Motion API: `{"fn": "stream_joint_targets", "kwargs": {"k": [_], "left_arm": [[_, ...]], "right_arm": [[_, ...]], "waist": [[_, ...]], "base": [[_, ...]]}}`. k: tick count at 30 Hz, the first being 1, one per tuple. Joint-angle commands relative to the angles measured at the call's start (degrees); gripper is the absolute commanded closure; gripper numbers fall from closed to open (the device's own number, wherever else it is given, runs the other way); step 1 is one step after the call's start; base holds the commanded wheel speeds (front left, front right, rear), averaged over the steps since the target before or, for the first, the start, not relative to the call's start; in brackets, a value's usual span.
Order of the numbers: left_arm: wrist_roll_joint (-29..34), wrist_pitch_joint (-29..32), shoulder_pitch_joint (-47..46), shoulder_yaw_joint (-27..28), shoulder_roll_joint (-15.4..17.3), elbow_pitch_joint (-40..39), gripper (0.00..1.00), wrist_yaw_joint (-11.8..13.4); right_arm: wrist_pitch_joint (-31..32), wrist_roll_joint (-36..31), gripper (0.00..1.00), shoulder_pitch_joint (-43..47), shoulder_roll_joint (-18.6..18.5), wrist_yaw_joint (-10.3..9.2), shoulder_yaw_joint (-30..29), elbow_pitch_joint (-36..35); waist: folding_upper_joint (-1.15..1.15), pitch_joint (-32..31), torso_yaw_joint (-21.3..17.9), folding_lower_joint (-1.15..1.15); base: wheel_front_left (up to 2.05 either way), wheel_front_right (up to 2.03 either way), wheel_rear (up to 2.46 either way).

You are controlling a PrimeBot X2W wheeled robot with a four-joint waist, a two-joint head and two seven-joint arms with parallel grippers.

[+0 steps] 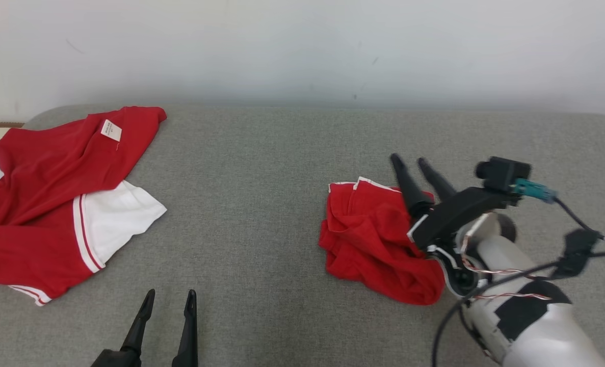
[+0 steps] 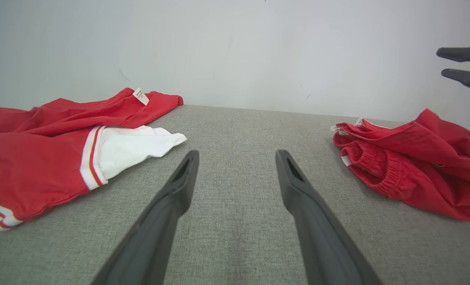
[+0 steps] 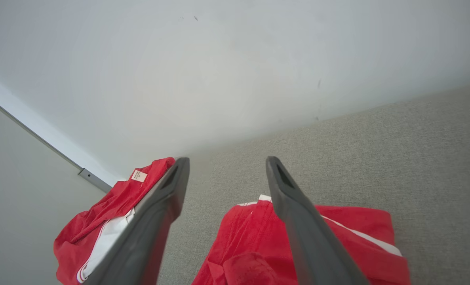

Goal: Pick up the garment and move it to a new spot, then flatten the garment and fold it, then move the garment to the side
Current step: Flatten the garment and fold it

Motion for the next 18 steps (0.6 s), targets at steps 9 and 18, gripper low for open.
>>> {"fn": "stream_joint_targets", "kwargs": {"k": [9,18], "left_arm": [[1.02,-0.23,1.15,1.15,0.02,-0.79,0.00,-0.35],[1.12,-0.23,0.27,1.14,0.02,-0.77,0.00,-0.50]], "right_arm": [[-5.66,-2.70,0.00,4.57,-7.50,-0.04,-6.76,-3.12],[-7.70,-11.37,1.00,7.54,-7.75,-0.04,-9.67,1.51]], "waist": [[-0.01,0.47,-1.09,0.00],[-0.01,1.30,-1.04,0.00]], "base": [[0.00,0.00,0.00],[0.00,0.00,0.00]]}}
